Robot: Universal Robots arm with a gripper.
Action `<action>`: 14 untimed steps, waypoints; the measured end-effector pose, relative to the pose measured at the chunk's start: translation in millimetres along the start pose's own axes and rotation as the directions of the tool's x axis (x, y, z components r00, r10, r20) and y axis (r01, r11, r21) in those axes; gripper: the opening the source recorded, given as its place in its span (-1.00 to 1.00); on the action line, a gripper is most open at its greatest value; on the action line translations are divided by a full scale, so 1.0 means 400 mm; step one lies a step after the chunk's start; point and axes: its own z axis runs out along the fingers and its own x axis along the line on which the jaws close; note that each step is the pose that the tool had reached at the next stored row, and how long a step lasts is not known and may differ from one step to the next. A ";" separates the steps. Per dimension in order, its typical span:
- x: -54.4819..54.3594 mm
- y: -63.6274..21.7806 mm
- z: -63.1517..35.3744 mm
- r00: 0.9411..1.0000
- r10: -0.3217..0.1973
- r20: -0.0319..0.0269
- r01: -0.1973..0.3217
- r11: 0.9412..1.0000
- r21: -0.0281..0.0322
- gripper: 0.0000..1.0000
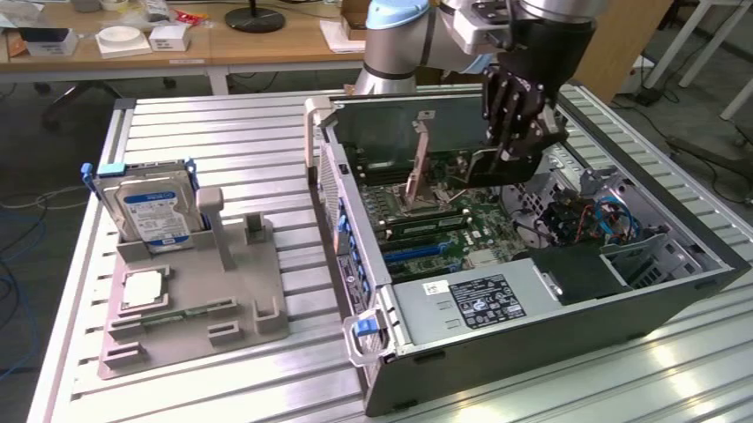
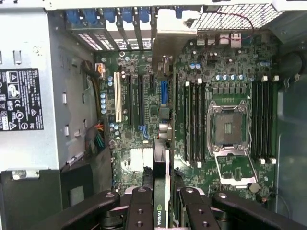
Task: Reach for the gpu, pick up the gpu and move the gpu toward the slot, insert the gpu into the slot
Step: 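Insert the gpu into the slot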
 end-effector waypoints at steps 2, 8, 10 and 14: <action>0.000 0.013 0.005 1.000 0.000 0.000 0.000 1.000 0.000 -0.48; -0.004 0.027 0.023 1.000 0.002 0.002 -0.002 1.000 0.000 -0.48; -0.004 0.028 0.032 1.000 0.002 0.001 -0.002 1.000 0.000 -0.48; -0.004 0.030 0.050 1.000 0.002 0.001 -0.002 1.000 0.000 -0.48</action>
